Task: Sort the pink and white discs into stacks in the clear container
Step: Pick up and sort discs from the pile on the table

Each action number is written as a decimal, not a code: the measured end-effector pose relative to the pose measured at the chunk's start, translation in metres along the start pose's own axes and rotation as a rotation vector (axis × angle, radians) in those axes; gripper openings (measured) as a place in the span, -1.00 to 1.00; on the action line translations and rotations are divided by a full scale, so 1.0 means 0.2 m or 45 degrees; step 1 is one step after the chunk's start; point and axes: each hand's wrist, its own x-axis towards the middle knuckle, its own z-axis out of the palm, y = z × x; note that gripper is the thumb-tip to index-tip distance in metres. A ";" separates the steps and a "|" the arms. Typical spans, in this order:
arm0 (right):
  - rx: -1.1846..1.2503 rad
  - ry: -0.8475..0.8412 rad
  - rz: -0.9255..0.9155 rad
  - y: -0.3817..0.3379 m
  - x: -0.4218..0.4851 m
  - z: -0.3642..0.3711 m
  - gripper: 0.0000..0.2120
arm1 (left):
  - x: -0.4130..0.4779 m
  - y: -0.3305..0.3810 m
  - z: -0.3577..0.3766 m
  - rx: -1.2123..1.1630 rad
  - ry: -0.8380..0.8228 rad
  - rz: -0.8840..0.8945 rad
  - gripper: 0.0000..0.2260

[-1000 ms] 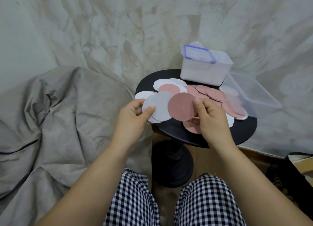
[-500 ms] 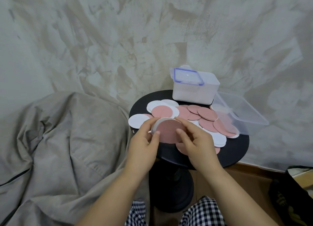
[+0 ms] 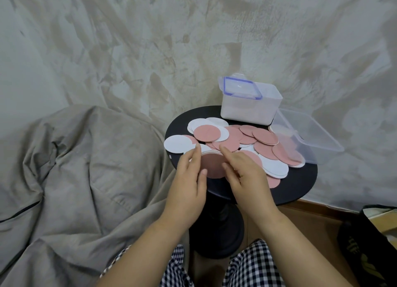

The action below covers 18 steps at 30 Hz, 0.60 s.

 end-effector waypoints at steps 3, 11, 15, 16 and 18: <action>0.146 0.025 0.121 -0.01 0.00 -0.02 -0.67 | 0.00 0.00 -0.02 -0.084 0.254 -0.018 -0.63; 0.259 0.054 0.220 -0.02 -0.01 -0.03 -0.75 | 0.01 0.02 -0.05 -0.250 0.376 -0.086 -0.72; 0.273 0.086 0.173 -0.03 -0.01 -0.03 -0.68 | 0.01 0.03 -0.05 -0.221 0.439 -0.080 -0.73; 0.282 0.102 0.174 -0.03 -0.01 -0.03 -0.68 | 0.01 0.04 -0.06 -0.231 0.451 -0.075 -0.74; 0.296 0.112 0.200 -0.02 -0.01 -0.02 -0.70 | 0.01 0.04 -0.06 -0.255 0.455 -0.066 -0.74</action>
